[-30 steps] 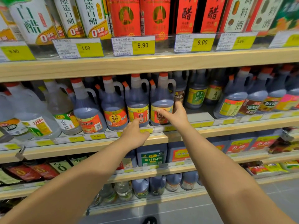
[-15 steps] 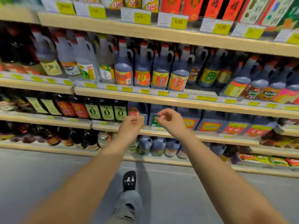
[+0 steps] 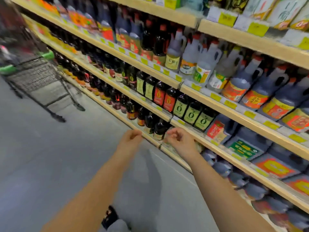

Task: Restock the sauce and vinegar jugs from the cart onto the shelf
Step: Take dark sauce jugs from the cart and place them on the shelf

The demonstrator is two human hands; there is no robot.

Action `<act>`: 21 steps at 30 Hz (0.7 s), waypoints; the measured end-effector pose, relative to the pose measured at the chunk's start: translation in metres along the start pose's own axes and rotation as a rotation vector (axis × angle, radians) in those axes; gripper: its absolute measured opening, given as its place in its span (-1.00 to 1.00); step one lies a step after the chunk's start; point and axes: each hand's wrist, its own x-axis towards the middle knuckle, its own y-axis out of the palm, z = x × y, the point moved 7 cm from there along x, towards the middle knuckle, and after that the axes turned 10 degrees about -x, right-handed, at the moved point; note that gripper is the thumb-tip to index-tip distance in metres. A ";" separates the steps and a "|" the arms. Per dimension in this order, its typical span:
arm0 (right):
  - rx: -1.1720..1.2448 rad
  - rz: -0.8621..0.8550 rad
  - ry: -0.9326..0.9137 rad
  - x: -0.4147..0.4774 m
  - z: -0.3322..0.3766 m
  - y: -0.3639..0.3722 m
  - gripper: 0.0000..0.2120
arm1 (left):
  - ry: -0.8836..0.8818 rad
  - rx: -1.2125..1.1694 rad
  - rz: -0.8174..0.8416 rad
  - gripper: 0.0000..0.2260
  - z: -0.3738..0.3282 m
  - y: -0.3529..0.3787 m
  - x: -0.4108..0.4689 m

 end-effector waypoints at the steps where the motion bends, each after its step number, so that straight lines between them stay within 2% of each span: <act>1: -0.004 0.002 -0.004 0.011 0.013 0.021 -0.81 | 0.000 -0.005 -0.025 -0.86 -0.003 -0.029 0.006; 5: 0.027 0.056 0.013 0.052 0.068 0.113 -0.90 | -0.010 -0.115 -0.230 -0.84 -0.020 -0.157 0.039; 10: 0.147 0.112 0.044 0.093 0.133 0.214 -0.85 | 0.019 -0.276 -0.455 -0.88 -0.042 -0.297 0.076; 15: 0.199 0.241 0.073 0.127 0.169 0.293 -0.80 | -0.054 -0.444 -0.552 -0.88 -0.038 -0.381 0.101; 21: 0.176 0.303 0.120 0.209 0.196 0.375 -0.79 | -0.134 -0.513 -0.678 -0.88 -0.035 -0.463 0.155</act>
